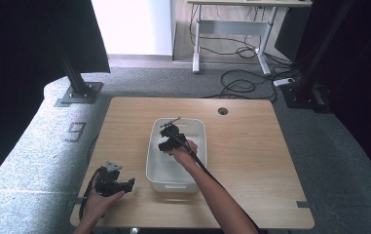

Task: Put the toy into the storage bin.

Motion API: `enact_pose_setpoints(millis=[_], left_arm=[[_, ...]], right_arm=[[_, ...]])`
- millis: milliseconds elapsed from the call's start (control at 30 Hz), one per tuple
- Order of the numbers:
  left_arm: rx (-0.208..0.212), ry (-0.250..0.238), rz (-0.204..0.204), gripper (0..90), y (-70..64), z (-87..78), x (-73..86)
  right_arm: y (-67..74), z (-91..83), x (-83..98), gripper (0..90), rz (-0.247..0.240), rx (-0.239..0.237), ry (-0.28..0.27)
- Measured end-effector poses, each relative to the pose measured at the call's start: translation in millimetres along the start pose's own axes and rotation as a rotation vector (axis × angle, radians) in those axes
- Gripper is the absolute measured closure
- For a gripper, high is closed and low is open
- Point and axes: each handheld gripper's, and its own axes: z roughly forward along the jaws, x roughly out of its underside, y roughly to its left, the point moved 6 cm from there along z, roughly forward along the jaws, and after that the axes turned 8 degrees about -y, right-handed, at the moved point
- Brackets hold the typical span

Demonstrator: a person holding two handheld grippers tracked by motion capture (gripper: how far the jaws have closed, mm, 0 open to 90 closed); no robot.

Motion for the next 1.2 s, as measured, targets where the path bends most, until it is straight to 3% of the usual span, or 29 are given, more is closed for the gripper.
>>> enact_pose_setpoints(millis=[600,900,1067,1200], left_arm=[[-0.003,-0.002,-0.003,24.9,0.4,0.4,0.3],[-0.003,-0.001,0.0,24.9,0.2,0.2,0.4],[-0.004,-0.001,0.0,24.9,0.4,0.2,0.4],[-0.005,-0.001,-0.001,24.9,0.7,0.3,0.5]], right_arm=[[9.8,20.6,16.0,50.8,0.025,-0.046,0.078],[11.4,23.9,19.0,50.1,0.021,-0.052,0.089],[12.0,23.7,21.4,47.4,0.025,-0.072,0.115],[10.8,19.8,19.2,40.8,0.033,-0.071,0.105]])
